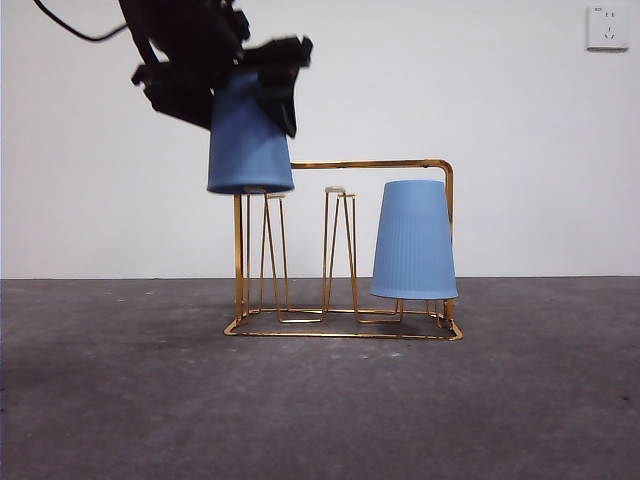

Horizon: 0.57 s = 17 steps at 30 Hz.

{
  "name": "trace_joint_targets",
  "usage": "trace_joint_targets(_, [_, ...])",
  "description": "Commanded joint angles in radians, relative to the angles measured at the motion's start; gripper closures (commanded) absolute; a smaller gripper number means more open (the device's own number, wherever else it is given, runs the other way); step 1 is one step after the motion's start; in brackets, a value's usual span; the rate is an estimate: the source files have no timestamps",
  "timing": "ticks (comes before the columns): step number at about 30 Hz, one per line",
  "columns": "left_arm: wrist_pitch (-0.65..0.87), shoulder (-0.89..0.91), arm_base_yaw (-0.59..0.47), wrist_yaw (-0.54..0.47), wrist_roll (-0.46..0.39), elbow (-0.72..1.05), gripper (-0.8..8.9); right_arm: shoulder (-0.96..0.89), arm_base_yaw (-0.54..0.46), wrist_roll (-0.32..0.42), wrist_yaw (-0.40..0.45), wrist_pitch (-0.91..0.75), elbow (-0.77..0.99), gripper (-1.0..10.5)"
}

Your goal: Pick up cup 1,put cup 1 in the cup rack,pick up cup 2,put cup 2 in the cup rack

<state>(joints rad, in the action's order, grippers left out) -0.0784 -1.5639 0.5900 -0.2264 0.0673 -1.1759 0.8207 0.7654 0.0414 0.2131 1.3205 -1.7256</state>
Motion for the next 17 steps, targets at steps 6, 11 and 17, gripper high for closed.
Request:
trace_joint_targets(6, [0.023,-0.075,-0.005,-0.002,-0.011,0.006,8.22,0.0,0.0,-0.015,0.004,-0.003,0.008,3.9])
trace_joint_targets(11, [0.027,-0.122,-0.01,-0.002,0.001,0.006,8.22,0.0,0.0,-0.015,0.005,-0.003,0.008,3.9])
trace_joint_targets(17, [0.031,-0.171,-0.016,-0.003,0.011,0.006,8.22,0.0,0.0,-0.015,0.005,-0.003,0.008,4.2])
